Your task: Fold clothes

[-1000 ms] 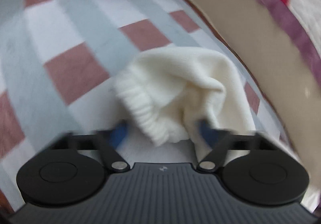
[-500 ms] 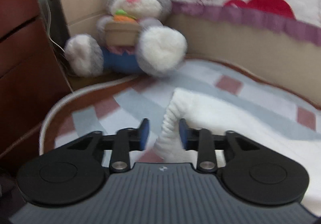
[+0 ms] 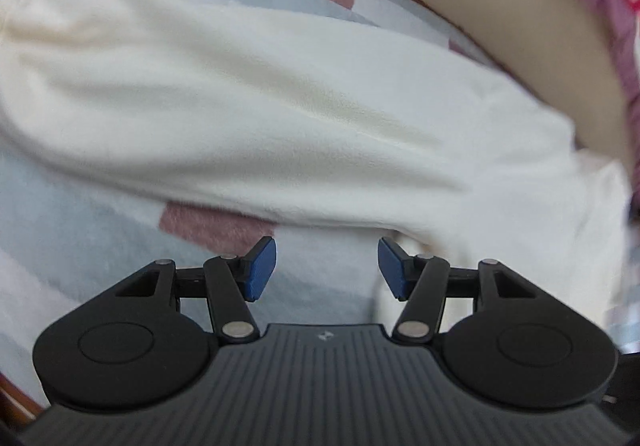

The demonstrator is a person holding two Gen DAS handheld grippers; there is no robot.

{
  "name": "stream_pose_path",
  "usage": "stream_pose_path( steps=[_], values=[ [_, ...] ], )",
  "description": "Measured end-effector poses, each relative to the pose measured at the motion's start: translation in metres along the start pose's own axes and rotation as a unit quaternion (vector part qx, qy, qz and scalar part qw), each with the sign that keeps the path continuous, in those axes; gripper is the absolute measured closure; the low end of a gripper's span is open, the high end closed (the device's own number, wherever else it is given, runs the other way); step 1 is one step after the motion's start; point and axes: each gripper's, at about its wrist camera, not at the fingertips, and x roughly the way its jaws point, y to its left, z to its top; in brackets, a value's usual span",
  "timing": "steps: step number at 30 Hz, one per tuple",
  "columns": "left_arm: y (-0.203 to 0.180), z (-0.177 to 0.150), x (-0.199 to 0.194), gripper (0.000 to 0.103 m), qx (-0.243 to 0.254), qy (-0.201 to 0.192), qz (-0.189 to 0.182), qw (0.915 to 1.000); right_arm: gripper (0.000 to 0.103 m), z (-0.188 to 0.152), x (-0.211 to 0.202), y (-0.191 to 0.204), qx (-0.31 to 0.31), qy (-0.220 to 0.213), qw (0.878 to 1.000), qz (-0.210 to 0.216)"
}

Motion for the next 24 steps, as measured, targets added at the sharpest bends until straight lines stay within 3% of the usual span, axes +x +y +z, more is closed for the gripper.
stream_pose_path(
  steps=[2, 4, 5, 10, 13, 14, 16, 19, 22, 24],
  values=[
    [0.001, 0.003, 0.005, 0.046, 0.005, -0.004, 0.006, 1.0000, 0.058, -0.005, 0.006, 0.001, -0.010, 0.011, 1.000, 0.013],
    [0.002, 0.005, 0.007, 0.036, 0.009, -0.011, 0.008, 0.9999, 0.057, -0.008, 0.014, 0.000, -0.002, 0.024, 0.999, 0.047],
    [0.002, 0.006, 0.007, 0.036, 0.009, -0.016, 0.006, 0.9998, 0.057, -0.009, 0.017, 0.001, -0.002, 0.029, 0.998, 0.060],
    [-0.003, 0.001, 0.008, 0.030, 0.013, -0.052, -0.002, 0.9986, 0.050, -0.016, 0.028, 0.016, -0.042, 0.036, 0.996, 0.070],
    [-0.009, 0.003, 0.014, 0.030, 0.016, -0.069, 0.001, 0.9975, 0.049, -0.015, 0.032, 0.011, -0.022, 0.032, 0.997, 0.071],
    [-0.012, 0.004, 0.017, 0.033, 0.018, -0.073, 0.004, 0.9971, 0.050, -0.014, 0.033, 0.009, -0.010, 0.028, 0.997, 0.070],
    [-0.017, 0.008, 0.022, 0.091, 0.036, -0.081, 0.015, 0.9959, 0.050, -0.012, 0.030, 0.002, 0.022, 0.011, 0.998, 0.063],
    [-0.021, 0.011, 0.017, 0.097, 0.055, -0.104, 0.023, 0.9928, 0.050, -0.008, 0.024, -0.001, 0.032, -0.023, 0.999, 0.023],
    [-0.028, 0.014, -0.005, 0.098, 0.075, -0.151, 0.022, 0.9854, 0.050, -0.002, 0.022, 0.006, -0.006, -0.045, 0.998, -0.037],
    [-0.028, 0.017, -0.021, 0.098, 0.076, -0.176, 0.005, 0.9814, 0.050, 0.002, 0.021, 0.012, -0.028, -0.057, 0.996, -0.056]
  ],
)
